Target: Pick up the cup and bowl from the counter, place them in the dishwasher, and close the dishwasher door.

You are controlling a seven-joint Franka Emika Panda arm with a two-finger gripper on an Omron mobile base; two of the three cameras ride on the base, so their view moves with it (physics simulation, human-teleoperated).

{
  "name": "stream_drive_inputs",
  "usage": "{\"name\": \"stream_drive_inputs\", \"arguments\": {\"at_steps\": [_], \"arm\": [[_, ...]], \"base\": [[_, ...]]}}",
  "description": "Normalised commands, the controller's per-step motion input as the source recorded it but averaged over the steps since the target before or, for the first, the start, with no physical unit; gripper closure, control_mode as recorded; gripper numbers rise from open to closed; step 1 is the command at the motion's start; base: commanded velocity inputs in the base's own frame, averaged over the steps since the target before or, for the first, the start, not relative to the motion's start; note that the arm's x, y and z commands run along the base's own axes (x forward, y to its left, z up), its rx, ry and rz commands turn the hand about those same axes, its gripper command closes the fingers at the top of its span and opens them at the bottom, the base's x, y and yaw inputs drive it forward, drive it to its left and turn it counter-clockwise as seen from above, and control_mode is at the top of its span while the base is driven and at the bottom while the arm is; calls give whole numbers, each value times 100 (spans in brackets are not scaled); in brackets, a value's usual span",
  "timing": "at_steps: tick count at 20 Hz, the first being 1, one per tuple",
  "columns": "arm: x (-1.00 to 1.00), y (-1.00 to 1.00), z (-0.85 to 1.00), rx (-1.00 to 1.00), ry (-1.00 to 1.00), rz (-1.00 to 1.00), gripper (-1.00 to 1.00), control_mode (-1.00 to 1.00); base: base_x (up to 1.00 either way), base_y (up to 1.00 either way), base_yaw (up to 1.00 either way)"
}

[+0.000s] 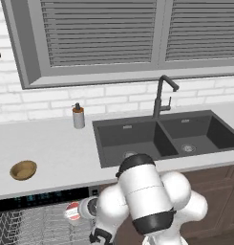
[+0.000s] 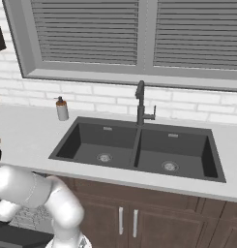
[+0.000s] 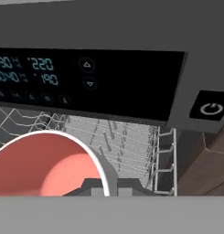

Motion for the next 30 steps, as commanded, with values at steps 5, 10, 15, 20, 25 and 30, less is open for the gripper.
{"name": "stream_drive_inputs", "arguments": {"at_steps": [5,10,15,20,25,30], "arm": [[3,28,-35,0,0,0,100,-100],[0,34,-25,-1,-1,0,100,-100],[-2,38,-4,0,0,0,-100,-100],[-34,11,0,0,-3,0,-100,-100],[-64,0,20,0,-5,0,-100,-100],[-69,0,92,4,-10,0,-100,-100]], "base": [[0,0,0],[0,0,0],[0,0,0],[0,0,0],[0,0,0],[0,0,0]]}}
